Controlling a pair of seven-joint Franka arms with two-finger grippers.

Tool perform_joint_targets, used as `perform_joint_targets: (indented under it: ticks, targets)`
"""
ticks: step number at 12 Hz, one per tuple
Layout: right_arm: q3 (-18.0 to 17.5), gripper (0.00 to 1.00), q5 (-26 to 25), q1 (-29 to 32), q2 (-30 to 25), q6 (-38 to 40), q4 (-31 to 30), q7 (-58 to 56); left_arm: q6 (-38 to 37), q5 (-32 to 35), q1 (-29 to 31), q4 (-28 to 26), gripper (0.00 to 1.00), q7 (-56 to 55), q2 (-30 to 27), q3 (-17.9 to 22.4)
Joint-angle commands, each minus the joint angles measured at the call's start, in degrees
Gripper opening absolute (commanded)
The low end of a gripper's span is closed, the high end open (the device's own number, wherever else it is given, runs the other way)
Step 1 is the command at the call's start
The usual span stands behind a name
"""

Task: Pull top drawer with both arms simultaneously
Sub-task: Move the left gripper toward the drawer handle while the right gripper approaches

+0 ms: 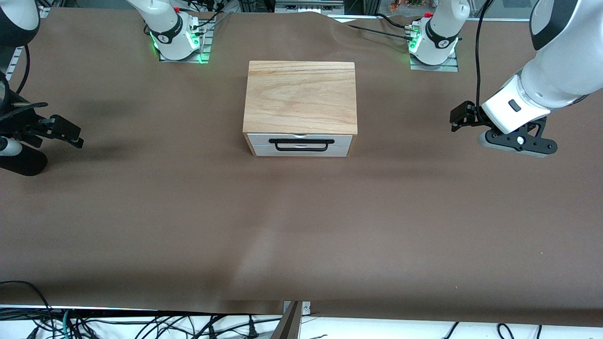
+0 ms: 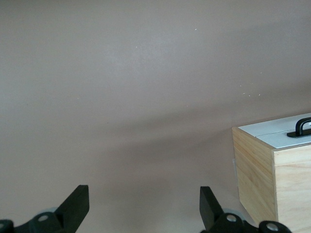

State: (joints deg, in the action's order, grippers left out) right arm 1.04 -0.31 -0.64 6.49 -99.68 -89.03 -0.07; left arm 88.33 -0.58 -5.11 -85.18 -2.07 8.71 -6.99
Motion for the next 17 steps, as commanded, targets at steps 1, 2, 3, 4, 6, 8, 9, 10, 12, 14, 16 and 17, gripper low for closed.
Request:
perform_joint_targets:
  ticks: [1, 2, 3, 4, 6, 8, 9, 10, 12, 14, 16, 17]
  targets:
    - [-0.34, 1.00, 0.92, 0.46, 0.81, 0.63, 1.76, 0.16, -2.02, -1.35, -0.26, 1.33, 1.00, 1.01, 1.83, -0.13]
    - [-0.34, 1.00, 0.92, 0.37, 0.81, 0.63, 1.76, 0.16, -2.37, -1.53, -0.17, 1.33, 1.00, 1.19, 2.10, -0.13]
    - [-0.34, 1.00, 0.92, 0.29, 0.81, 0.63, 1.76, 0.16, -2.38, -1.88, -0.52, 1.33, 1.00, 1.19, 2.28, -0.13]
    - [-0.34, 1.00, 0.92, 0.29, 0.81, 0.63, 1.76, 0.25, -2.38, -4.32, -0.69, 1.41, 1.00, 1.19, 2.72, -0.22]
    - [-0.34, 1.00, 0.92, 0.29, 0.81, 0.63, 1.76, 0.16, -2.38, -12.13, -0.43, 1.33, 1.00, 1.28, 4.56, -0.13]
    - [-0.34, 1.00, 0.92, 0.20, 0.81, 0.63, 1.76, 0.16, -2.29, -17.76, -0.08, 1.41, 1.00, 1.45, 6.75, -0.13]
    - [-0.34, 1.00, 0.92, 0.20, 0.81, 0.63, 1.76, 0.25, -2.11, -21.71, 0.01, 1.42, 1.00, 1.45, 8.07, -0.13]
    - [-0.43, 1.00, 0.92, 0.20, 0.81, 0.63, 1.76, 0.25, -2.03, -26.53, 0.01, 1.42, 1.00, 1.54, 9.65, -0.13]
    - [-0.43, 1.00, 0.92, 0.20, 0.81, 0.63, 1.76, 0.25, -1.76, -34.72, 0.01, 1.42, 1.00, 1.54, 12.73, -0.13]
    - [-0.43, 1.00, 0.92, 0.20, 0.81, 0.63, 1.76, 0.25, -1.06, -42.01, -0.17, 1.42, 1.00, 4.42, 15.10, -0.13]
    - [-0.43, 1.00, 2.40, 0.20, 0.89, 0.54, 1.76, -0.01, -0.71, -48.09, 0.01, 0.71, 1.00, 13.01, 17.38, -0.13]
    - [-0.43, 1.00, 4.24, 0.20, 2.55, 0.54, 1.76, -0.19, -0.45, -48.98, 0.10, 0.71, 1.00, 15.84, 18.44, -0.13]
